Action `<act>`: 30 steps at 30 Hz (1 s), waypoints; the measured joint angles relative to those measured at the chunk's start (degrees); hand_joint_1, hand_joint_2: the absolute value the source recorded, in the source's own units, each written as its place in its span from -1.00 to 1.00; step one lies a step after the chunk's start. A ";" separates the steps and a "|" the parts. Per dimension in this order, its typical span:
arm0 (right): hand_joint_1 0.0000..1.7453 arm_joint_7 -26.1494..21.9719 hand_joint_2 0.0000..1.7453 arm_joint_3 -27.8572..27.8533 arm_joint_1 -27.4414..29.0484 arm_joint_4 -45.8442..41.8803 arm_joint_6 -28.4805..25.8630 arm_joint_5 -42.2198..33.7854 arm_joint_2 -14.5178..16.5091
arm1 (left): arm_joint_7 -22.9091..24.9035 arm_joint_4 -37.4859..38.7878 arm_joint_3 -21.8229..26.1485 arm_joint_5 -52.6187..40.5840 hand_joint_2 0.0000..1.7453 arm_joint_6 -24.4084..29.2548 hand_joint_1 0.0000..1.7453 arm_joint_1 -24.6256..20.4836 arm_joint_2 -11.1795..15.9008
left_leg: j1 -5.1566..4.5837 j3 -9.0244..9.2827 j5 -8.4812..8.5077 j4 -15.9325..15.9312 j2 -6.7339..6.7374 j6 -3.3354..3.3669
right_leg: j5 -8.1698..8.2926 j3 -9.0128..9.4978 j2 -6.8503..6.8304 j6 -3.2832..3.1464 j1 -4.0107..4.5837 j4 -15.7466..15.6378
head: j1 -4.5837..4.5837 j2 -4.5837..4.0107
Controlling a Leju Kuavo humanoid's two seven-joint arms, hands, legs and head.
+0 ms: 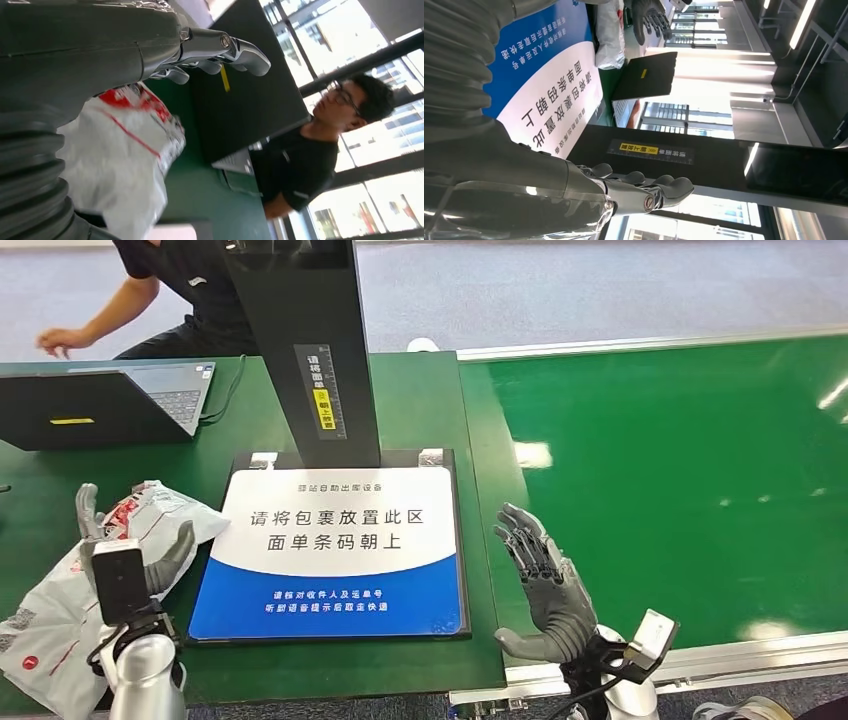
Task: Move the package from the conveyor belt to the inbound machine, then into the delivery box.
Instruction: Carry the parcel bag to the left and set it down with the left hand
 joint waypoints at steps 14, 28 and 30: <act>-1.00 0.10 1.00 1.23 -2.51 2.55 0.51 -0.08 -0.22 | -6.79 -1.30 -16.46 21.08 1.00 -40.90 -1.00 3.06 -0.92 | 0.00 -0.03 -0.01 0.00 -0.02 0.00 | -0.02 -0.03 -0.02 -0.02 0.01 0.00 | -0.01 0.00; -1.00 -0.97 1.00 0.76 -3.58 5.86 -0.97 -0.68 -0.99 | -3.22 -1.19 -20.67 27.63 1.00 -42.92 -1.00 5.95 -0.60 | 0.01 -0.02 -0.02 0.00 -0.02 -0.02 | -0.03 -0.05 -0.01 -0.02 0.02 0.01 | 0.00 0.00; -1.00 -1.00 1.00 0.33 -3.48 6.05 -1.23 -0.91 -1.09 | -3.01 -1.03 -20.82 27.25 1.00 -42.97 -1.00 6.03 -0.51 | 0.01 -0.02 -0.02 0.00 -0.01 -0.01 | -0.03 -0.06 -0.01 -0.02 0.02 0.00 | 0.00 0.00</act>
